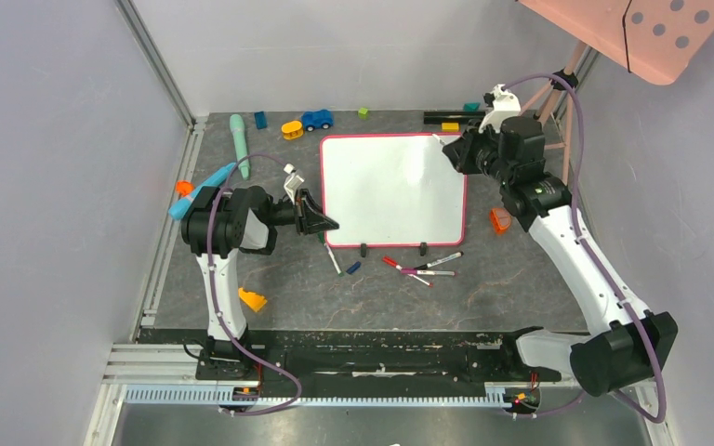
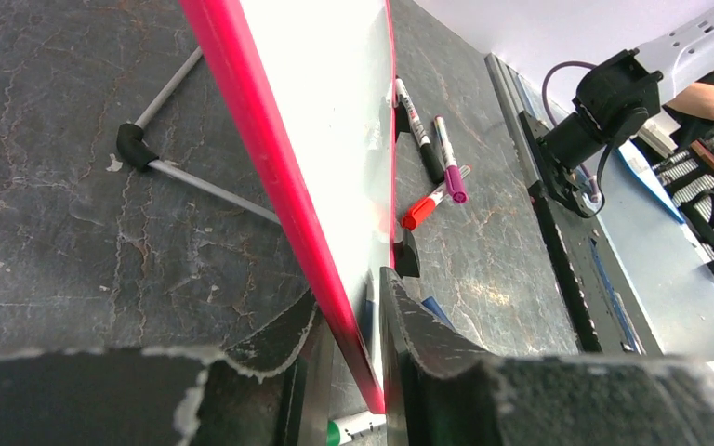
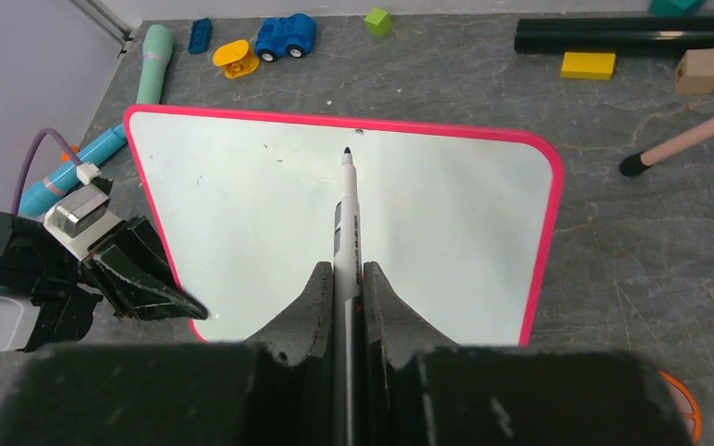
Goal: Write a sentence on the whiteboard
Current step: Hold the whiteboard on the whiteboard stand, then write a sentence on the whiteboard.
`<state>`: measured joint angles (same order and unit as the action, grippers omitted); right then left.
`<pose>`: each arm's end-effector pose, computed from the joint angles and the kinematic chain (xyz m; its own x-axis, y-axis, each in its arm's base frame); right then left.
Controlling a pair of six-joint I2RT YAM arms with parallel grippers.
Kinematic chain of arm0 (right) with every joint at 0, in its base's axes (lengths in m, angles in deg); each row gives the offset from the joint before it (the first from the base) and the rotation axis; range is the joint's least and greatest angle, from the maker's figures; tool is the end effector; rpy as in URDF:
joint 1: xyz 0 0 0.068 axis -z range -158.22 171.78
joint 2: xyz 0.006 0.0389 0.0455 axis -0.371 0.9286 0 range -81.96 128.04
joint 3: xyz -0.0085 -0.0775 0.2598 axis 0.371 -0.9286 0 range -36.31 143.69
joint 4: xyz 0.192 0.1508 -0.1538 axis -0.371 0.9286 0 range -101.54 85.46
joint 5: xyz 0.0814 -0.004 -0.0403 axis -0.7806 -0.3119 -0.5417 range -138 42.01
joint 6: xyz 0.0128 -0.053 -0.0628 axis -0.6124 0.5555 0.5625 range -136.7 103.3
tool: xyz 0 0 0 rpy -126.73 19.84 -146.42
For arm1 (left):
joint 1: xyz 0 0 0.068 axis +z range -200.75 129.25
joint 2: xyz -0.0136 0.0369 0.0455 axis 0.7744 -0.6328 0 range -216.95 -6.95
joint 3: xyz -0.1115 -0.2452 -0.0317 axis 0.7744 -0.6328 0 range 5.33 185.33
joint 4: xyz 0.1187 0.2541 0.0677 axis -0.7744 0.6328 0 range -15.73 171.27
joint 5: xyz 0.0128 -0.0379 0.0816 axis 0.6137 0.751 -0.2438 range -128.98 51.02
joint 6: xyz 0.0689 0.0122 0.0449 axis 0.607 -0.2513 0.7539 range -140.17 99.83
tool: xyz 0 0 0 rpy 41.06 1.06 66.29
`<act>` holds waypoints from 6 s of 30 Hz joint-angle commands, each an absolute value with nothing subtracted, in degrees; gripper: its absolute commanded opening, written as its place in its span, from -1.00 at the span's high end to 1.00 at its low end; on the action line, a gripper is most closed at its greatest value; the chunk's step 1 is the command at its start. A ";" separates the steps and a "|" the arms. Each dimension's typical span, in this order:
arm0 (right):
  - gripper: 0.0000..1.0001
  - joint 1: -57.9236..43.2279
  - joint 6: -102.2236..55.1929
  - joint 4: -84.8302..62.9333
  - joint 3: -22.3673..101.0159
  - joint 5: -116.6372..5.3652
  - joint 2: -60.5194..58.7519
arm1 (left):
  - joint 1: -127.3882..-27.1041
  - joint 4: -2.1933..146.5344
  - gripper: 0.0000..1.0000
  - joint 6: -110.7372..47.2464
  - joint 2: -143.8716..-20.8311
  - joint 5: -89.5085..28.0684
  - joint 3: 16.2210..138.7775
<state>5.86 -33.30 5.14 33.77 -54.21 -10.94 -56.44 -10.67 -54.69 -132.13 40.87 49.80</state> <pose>0.3332 0.1031 0.3727 -0.3853 0.1854 -0.9040 -0.2733 0.9127 0.3037 0.3522 -0.1069 0.0739 -0.5031 -0.0503 -0.8628 0.8608 0.0600 -0.5054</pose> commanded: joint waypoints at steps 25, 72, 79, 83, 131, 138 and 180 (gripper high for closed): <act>1.00 3.87 -31.70 -1.96 36.22 -58.63 -8.57 | -56.59 -14.93 0.48 -53.14 -129.91 35.06 48.27; 1.00 3.84 -30.43 -2.32 35.45 -59.76 -10.87 | -56.02 -14.98 0.32 -53.30 -131.38 35.89 48.87; 1.00 3.87 -30.83 -2.58 35.11 -61.07 -11.01 | -56.02 -14.94 0.28 -52.57 -131.19 36.25 48.51; 1.00 3.91 -31.20 -2.97 34.40 -61.45 -11.04 | -56.02 -14.93 0.53 -52.92 -131.62 36.94 49.06; 1.00 -17.17 -27.35 2.50 31.44 -47.57 -8.29 | -56.02 -14.93 0.96 -49.76 -131.75 38.71 47.87; 1.00 -24.58 -25.09 6.21 38.45 -31.33 -3.18 | -56.15 -14.93 0.96 -50.76 -132.47 39.51 48.83; 1.00 -24.54 -26.29 6.95 42.89 -36.85 -0.91 | -56.20 -14.93 0.96 -50.64 -132.98 39.86 49.06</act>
<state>-24.72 -25.67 8.95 42.47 -36.44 1.26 -56.27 -11.09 -57.03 -131.08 37.99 48.73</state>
